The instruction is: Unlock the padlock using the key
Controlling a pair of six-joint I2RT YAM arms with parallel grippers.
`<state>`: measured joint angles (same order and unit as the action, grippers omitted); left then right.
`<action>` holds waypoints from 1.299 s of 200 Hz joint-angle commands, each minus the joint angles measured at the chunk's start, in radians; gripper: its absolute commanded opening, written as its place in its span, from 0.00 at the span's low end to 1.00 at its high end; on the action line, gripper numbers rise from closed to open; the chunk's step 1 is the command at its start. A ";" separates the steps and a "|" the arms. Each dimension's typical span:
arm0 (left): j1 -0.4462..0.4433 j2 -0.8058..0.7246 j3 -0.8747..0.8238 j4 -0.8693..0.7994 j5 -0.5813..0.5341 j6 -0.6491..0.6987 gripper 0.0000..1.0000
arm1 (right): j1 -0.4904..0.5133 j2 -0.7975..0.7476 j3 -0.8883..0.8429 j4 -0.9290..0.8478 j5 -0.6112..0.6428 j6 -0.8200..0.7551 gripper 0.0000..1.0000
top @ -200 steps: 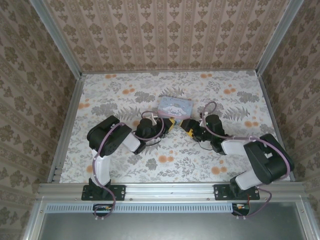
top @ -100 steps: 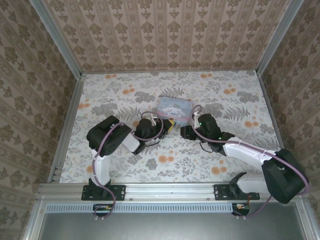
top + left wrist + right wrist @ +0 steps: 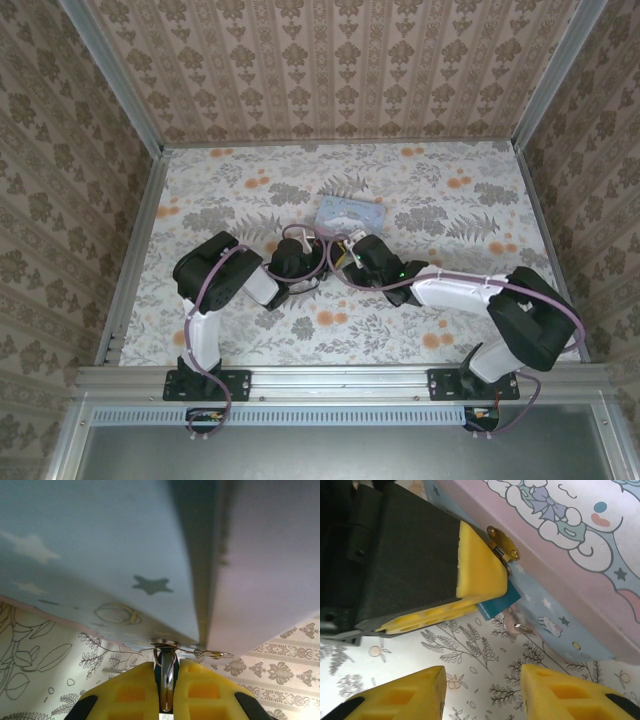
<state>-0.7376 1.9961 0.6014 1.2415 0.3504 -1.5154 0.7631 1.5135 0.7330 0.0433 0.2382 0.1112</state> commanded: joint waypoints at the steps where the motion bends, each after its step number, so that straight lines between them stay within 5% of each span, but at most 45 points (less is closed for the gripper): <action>1: 0.007 -0.048 -0.008 0.032 0.032 -0.004 0.00 | 0.006 0.032 0.040 -0.034 0.104 -0.065 0.44; 124: -0.004 -0.082 -0.020 0.011 0.045 -0.008 0.00 | 0.002 0.168 0.144 -0.023 0.125 -0.090 0.30; 215: -0.019 -0.068 -0.023 0.021 0.035 -0.009 0.00 | -0.014 0.154 0.156 -0.017 0.013 -0.057 0.00; 226: -0.020 -0.063 -0.023 0.022 0.033 -0.007 0.00 | -0.014 0.138 0.145 -0.021 -0.020 -0.043 0.12; 241: -0.017 -0.056 -0.027 0.028 0.030 -0.003 0.00 | -0.015 0.105 0.120 -0.025 -0.053 -0.015 0.44; 260: -0.012 -0.050 -0.038 0.030 0.025 0.009 0.00 | -0.024 0.058 0.075 -0.034 -0.095 0.035 0.59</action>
<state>-0.7418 1.9583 0.5808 1.2190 0.3458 -1.5185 0.7475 1.6493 0.8490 0.0010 0.2272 0.0719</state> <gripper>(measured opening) 0.089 0.528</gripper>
